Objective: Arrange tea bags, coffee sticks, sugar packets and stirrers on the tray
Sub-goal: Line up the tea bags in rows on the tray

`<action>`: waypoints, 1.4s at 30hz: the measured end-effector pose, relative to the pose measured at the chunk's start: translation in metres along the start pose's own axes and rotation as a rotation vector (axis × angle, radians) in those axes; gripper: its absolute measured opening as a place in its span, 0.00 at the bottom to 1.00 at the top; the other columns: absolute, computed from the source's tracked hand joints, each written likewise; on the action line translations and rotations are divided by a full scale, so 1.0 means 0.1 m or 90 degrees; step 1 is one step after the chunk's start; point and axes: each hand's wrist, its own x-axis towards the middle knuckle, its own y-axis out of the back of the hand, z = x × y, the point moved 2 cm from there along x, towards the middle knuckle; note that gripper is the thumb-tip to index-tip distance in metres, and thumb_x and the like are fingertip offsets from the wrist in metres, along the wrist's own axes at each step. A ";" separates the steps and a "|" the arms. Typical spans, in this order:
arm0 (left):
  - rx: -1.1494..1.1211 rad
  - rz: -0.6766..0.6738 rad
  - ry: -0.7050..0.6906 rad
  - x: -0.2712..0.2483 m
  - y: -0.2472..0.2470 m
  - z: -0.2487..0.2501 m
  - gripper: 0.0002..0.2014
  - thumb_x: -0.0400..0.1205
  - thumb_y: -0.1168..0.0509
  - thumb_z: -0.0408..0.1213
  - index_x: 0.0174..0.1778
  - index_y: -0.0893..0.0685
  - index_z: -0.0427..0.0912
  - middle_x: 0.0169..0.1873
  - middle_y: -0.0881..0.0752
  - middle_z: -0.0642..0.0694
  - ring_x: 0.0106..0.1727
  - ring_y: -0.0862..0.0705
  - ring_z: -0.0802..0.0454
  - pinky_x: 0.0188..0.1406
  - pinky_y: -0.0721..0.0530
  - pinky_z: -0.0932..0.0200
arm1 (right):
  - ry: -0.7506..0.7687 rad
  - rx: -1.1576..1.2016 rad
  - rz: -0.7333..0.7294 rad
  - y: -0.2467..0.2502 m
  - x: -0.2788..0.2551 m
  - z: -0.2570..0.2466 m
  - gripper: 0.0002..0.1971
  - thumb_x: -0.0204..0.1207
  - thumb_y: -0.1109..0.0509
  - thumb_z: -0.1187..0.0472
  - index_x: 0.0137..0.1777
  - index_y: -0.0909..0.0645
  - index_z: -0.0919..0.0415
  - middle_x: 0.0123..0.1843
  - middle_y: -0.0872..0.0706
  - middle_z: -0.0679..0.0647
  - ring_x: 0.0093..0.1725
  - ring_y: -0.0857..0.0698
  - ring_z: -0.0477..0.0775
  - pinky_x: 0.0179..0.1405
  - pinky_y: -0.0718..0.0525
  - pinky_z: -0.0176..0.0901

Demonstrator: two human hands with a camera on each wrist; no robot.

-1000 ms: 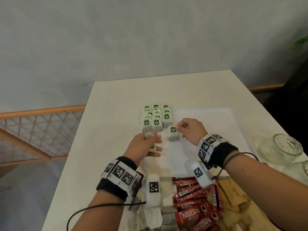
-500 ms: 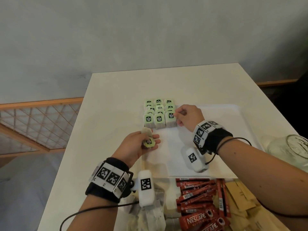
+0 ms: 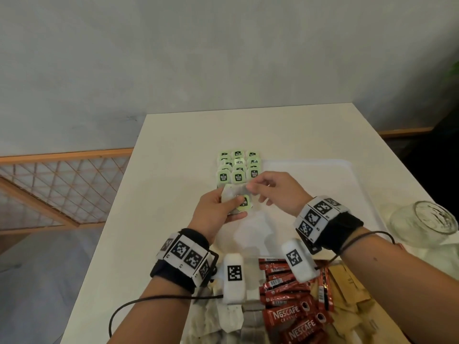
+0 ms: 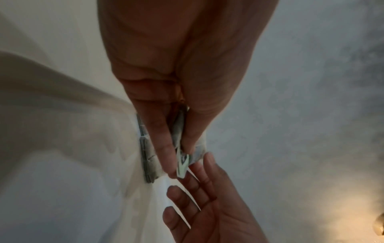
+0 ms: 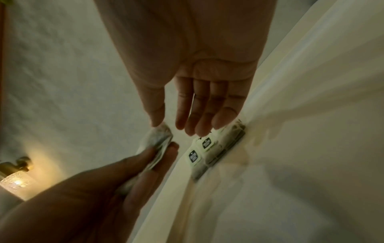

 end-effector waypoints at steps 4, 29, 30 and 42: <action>0.039 -0.033 -0.025 -0.09 -0.10 0.06 0.13 0.80 0.29 0.28 0.61 0.14 0.35 0.37 0.13 0.50 0.35 0.13 0.59 0.44 0.09 0.57 | 0.031 0.025 -0.005 0.00 -0.17 -0.06 0.04 0.74 0.23 0.57 0.43 0.14 0.55 0.34 0.14 0.51 0.34 0.16 0.47 0.35 0.17 0.39; 0.400 0.013 -0.186 -0.21 -0.24 0.34 0.13 0.78 0.27 0.33 0.57 0.16 0.42 0.44 0.12 0.42 0.28 0.15 0.54 0.26 0.13 0.61 | 0.127 -0.157 0.073 0.12 -0.39 -0.14 0.01 0.76 0.25 0.58 0.43 0.13 0.50 0.47 0.14 0.47 0.44 0.18 0.44 0.44 0.24 0.30; 0.380 0.017 -0.167 -0.21 -0.19 0.32 0.12 0.79 0.28 0.35 0.57 0.17 0.42 0.45 0.12 0.42 0.30 0.14 0.53 0.28 0.12 0.58 | 0.117 -0.166 0.074 0.11 -0.35 -0.11 0.01 0.76 0.25 0.58 0.43 0.12 0.52 0.46 0.14 0.47 0.43 0.18 0.45 0.43 0.24 0.30; 0.204 0.143 -0.060 -0.07 0.47 0.01 0.09 0.87 0.40 0.36 0.54 0.14 0.44 0.50 0.12 0.46 0.49 0.15 0.50 0.52 0.12 0.50 | -0.003 -0.217 0.048 -0.03 0.18 0.21 0.03 0.76 0.25 0.57 0.48 0.12 0.53 0.46 0.10 0.50 0.48 0.14 0.49 0.50 0.20 0.36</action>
